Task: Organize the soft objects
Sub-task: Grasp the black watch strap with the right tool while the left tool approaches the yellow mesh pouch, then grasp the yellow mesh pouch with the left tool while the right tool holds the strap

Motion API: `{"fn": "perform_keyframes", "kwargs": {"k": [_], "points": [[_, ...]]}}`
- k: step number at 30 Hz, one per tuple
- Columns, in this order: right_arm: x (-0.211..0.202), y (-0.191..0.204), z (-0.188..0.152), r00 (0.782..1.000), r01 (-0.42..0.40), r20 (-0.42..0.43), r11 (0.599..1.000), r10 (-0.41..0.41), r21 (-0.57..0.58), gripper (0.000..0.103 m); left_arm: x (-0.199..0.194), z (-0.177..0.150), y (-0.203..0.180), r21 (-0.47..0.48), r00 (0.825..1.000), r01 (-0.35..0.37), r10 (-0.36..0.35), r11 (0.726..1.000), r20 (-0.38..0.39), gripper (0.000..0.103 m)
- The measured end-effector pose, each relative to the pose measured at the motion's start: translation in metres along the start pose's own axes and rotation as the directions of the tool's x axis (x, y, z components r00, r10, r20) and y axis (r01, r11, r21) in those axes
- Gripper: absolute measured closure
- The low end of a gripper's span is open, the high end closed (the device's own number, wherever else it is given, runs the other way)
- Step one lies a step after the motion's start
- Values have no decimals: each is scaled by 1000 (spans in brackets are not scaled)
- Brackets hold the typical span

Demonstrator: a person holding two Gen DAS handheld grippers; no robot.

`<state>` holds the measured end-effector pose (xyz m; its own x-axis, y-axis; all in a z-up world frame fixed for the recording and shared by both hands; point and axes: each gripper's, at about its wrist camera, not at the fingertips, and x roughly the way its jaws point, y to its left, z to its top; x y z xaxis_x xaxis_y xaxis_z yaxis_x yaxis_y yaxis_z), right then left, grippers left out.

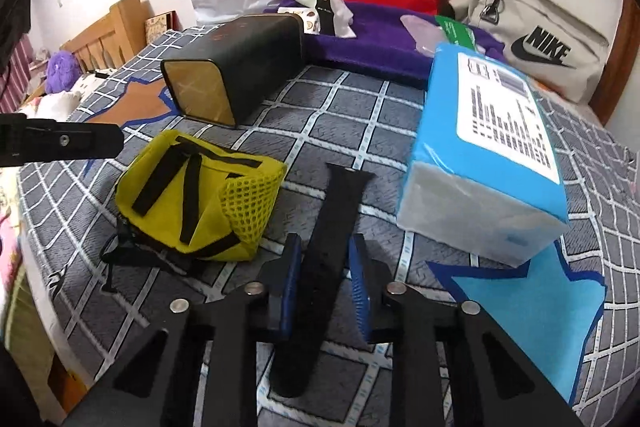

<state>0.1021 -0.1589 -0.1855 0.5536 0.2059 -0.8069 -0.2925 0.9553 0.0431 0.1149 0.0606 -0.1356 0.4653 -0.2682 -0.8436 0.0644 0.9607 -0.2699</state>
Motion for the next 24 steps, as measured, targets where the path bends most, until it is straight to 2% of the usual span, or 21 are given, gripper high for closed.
{"fn": "perform_keyframes", "kwargs": {"k": [6, 8, 12, 16, 21, 24], "points": [[-15, 1, -14, 996, -30, -83, 998, 25, -55, 81, -2, -3, 3, -18, 1000, 7, -7, 1000, -1, 41], [-16, 1, -16, 995, -37, -91, 998, 32, -54, 78, -2, -4, 4, -19, 1000, 10, -10, 1000, -2, 41], [-12, 0, -15, 998, -48, -49, 998, 46, -40, 76, 0, -5, 2, -8, 1000, 4, -4, 1000, -12, 40], [-9, 1, -13, 999, -48, -10, 997, 48, -54, 81, 4, -5, 0, -4, 1000, 11, -12, 1000, -21, 40], [-17, -4, -16, 997, -77, -24, 995, 75, -62, 82, 16, -6, -12, 17, 999, 21, -20, 1000, -43, 40], [-24, -13, -22, 998, -47, -34, 997, 45, -65, 82, 26, -8, -21, 37, 998, 15, -13, 999, -56, 40]]}}
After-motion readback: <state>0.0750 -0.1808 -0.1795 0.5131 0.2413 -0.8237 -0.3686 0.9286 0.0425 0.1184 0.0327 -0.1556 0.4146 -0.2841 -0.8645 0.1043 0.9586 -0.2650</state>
